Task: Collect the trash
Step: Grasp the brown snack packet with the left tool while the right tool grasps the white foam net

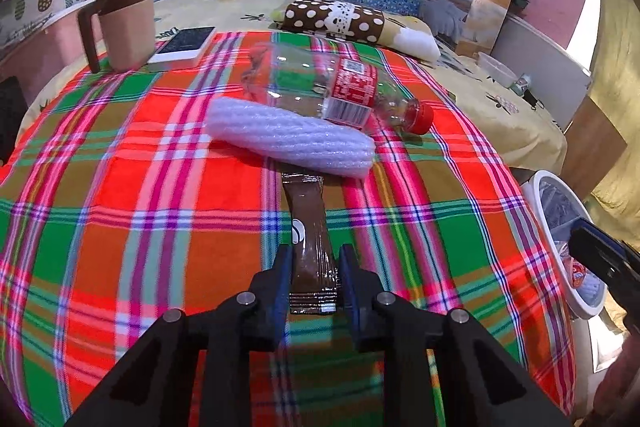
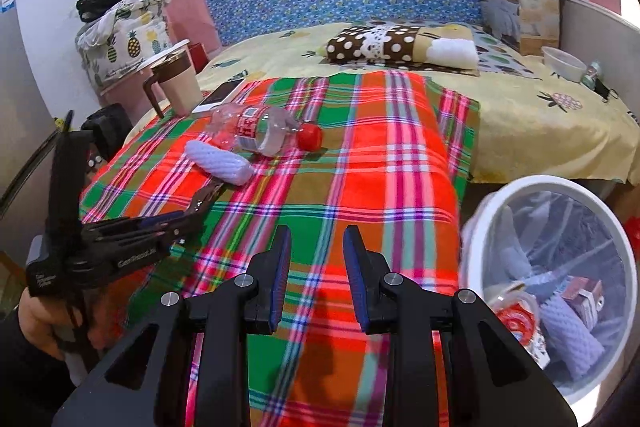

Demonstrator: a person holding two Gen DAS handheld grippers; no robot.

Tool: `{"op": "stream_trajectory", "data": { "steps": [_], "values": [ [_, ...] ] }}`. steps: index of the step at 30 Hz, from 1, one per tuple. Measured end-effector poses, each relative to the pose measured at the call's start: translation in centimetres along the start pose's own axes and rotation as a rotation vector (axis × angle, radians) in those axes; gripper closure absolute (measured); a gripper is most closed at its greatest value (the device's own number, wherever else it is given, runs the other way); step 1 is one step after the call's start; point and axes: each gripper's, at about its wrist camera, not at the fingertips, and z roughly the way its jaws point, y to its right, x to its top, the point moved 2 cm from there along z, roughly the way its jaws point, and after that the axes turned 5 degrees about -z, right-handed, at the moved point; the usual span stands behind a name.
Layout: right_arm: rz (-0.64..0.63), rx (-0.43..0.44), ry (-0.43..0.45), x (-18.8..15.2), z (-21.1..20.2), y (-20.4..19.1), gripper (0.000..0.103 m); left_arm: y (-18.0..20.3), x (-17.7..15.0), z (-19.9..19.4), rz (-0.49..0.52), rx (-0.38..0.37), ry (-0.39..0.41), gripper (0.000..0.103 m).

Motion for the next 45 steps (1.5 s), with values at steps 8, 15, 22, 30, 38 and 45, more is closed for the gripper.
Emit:
{"op": "stream_trajectory", "data": {
  "steps": [8,15,22,30,38,45],
  "values": [
    [-0.067,0.086,-0.042,1.2,2.1,-2.9,0.074,-3.1,-1.4,-2.5,-0.025,0.034,0.013,0.079],
    [-0.101,0.153,-0.057,2.3,3.7,-5.6,0.065,-6.4,-2.1,-4.2,-0.077,0.076,0.029,0.079],
    [-0.117,0.209,-0.085,3.0,5.3,-8.4,0.065,-9.4,-1.6,-5.2,-0.112,0.111,0.058,0.079],
    [-0.129,0.245,-0.112,3.7,7.0,-11.1,0.065,-12.4,-2.2,-6.1,-0.140,0.128,0.068,0.079],
    [-0.108,0.278,-0.132,4.3,8.7,-13.3,0.065,-16.3,-1.9,-7.3,-0.202,0.172,0.099,0.079],
    [-0.101,0.253,-0.149,5.0,10.9,-14.7,0.055,-17.2,-1.9,-6.9,-0.211,0.151,0.085,0.079]
  ]
}}
